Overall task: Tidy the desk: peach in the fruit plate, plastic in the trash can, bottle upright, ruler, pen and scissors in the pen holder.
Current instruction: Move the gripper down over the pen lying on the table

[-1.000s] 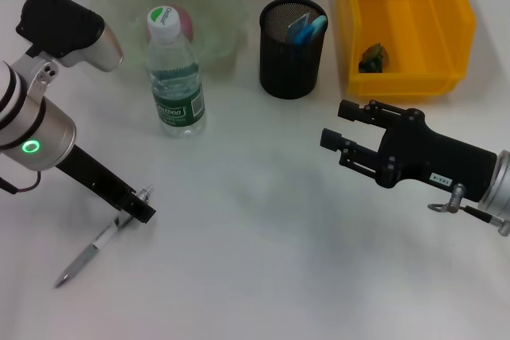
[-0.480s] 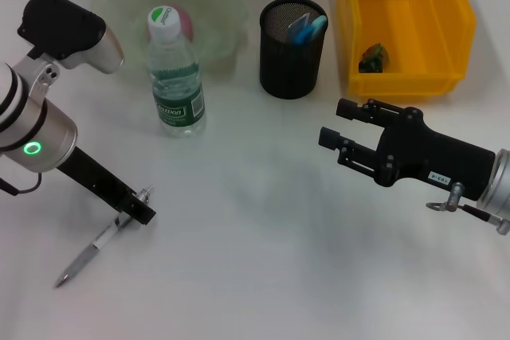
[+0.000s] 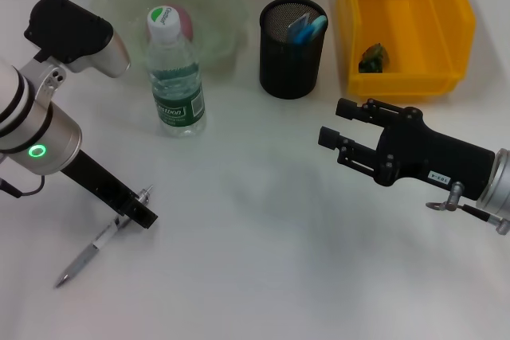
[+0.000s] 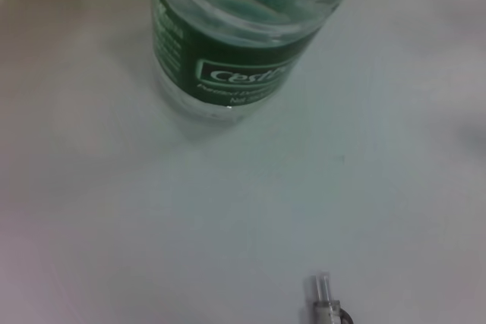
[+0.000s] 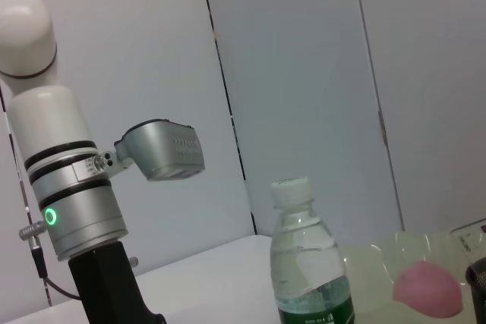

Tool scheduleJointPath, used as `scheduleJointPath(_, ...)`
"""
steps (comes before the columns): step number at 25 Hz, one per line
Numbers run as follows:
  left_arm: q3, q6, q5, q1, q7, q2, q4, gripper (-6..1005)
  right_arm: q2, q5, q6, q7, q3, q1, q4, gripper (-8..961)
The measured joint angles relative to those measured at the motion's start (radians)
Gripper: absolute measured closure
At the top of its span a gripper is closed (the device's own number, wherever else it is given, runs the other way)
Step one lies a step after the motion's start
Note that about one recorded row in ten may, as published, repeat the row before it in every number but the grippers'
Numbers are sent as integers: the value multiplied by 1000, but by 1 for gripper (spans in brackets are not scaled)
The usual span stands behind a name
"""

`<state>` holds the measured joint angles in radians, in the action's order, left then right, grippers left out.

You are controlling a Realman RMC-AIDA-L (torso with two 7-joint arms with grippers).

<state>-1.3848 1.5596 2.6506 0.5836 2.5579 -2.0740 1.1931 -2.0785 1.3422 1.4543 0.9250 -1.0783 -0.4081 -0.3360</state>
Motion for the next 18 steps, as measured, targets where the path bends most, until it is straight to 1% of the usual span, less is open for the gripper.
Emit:
scheduleJointPath(15,-8,-3,4,-1,1,0,-2,219,0,0,0,0,12,-2,0,390)
scheduleJointPath(18,-19,-5,13,-1,0,0,-4,249,0,0,0,0,13,-3,0,390)
